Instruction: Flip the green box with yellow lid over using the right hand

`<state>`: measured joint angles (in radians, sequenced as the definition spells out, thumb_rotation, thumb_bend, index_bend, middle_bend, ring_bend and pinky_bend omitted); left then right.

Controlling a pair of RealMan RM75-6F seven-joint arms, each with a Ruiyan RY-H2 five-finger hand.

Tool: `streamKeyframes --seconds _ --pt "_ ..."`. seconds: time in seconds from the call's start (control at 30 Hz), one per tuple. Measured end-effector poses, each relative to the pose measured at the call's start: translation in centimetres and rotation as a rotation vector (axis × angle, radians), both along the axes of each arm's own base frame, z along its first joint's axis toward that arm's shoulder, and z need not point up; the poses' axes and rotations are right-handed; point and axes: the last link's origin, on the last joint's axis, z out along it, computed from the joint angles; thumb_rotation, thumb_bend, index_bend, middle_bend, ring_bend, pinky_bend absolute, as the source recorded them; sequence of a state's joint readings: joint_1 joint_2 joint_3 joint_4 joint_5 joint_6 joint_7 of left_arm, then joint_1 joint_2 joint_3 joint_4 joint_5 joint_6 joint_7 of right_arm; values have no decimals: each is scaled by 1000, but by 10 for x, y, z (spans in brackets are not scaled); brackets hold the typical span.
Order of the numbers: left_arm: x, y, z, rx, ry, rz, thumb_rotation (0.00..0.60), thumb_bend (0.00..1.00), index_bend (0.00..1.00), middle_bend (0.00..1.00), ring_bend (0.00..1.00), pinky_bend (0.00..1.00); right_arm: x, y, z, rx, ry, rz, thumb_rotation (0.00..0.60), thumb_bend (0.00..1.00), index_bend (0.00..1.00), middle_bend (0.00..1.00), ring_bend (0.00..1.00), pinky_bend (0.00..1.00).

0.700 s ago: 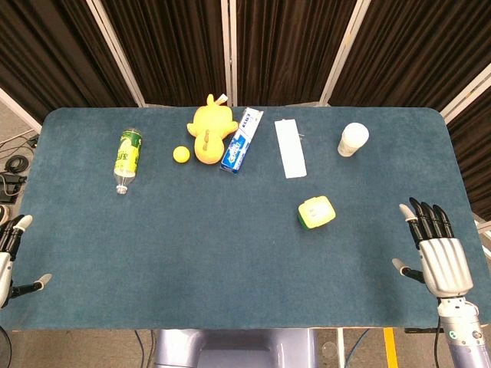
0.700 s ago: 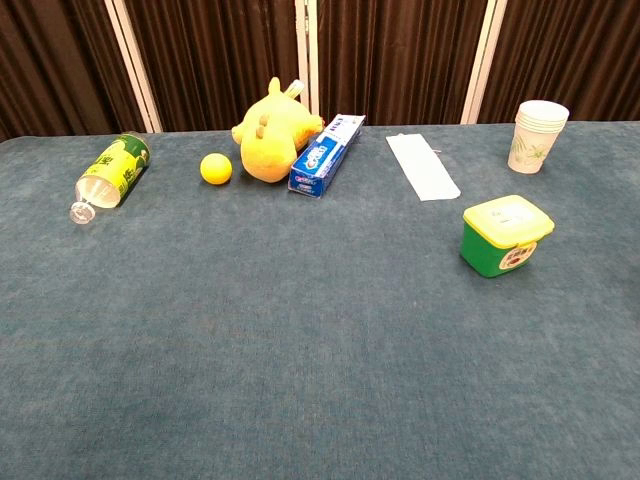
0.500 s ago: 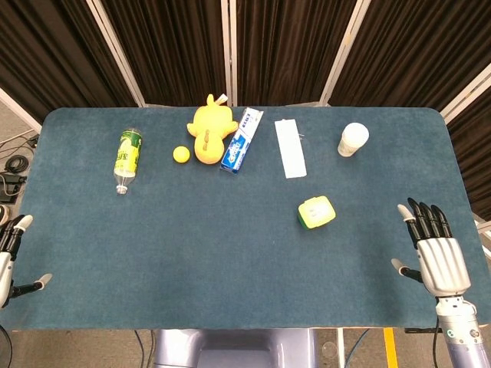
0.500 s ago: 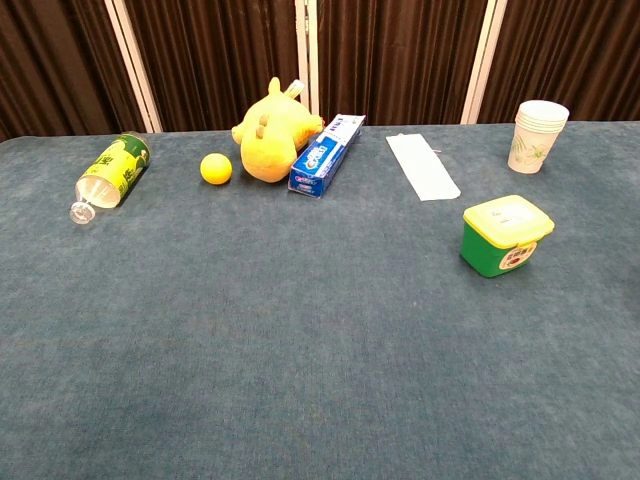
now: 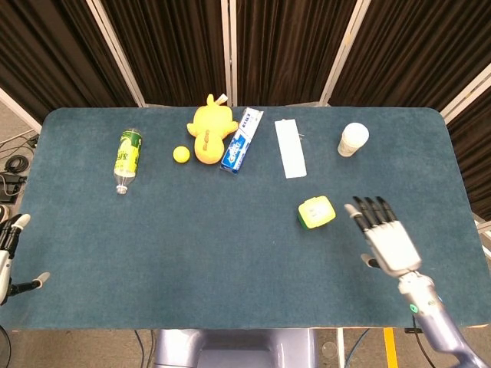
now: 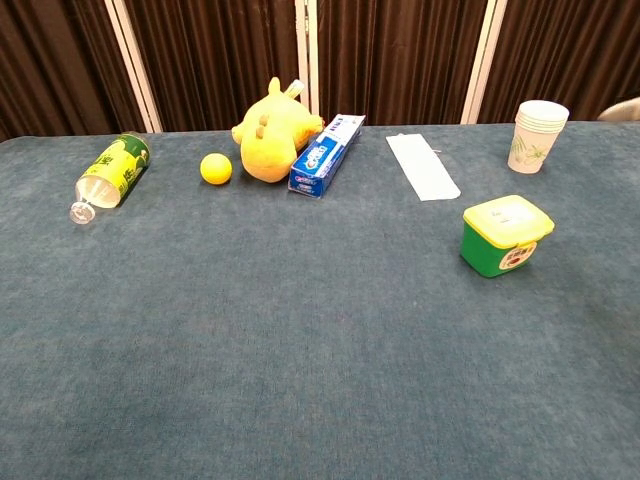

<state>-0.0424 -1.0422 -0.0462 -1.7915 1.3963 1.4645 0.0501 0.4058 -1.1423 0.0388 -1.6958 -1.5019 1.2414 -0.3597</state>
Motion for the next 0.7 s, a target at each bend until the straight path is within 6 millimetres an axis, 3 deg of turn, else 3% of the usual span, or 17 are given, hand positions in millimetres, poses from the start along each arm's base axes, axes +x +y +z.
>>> streamKeyframes --seconds 0.23,0.33,0.7 --pt "-6 4 -2 -4 11 28 600 0 0 0 0 0 47 -54 -41 143 233 118 600 0 0 0 0 71" --pt "-8 6 -3 -6 14 38 600 0 0 0 0 0 60 -68 -54 154 299 141 600 0 0 0 0 74" --pt "-12 8 -4 -12 20 58 600 0 0 0 0 0 81 -85 -104 174 530 192 600 0 0 0 0 173"
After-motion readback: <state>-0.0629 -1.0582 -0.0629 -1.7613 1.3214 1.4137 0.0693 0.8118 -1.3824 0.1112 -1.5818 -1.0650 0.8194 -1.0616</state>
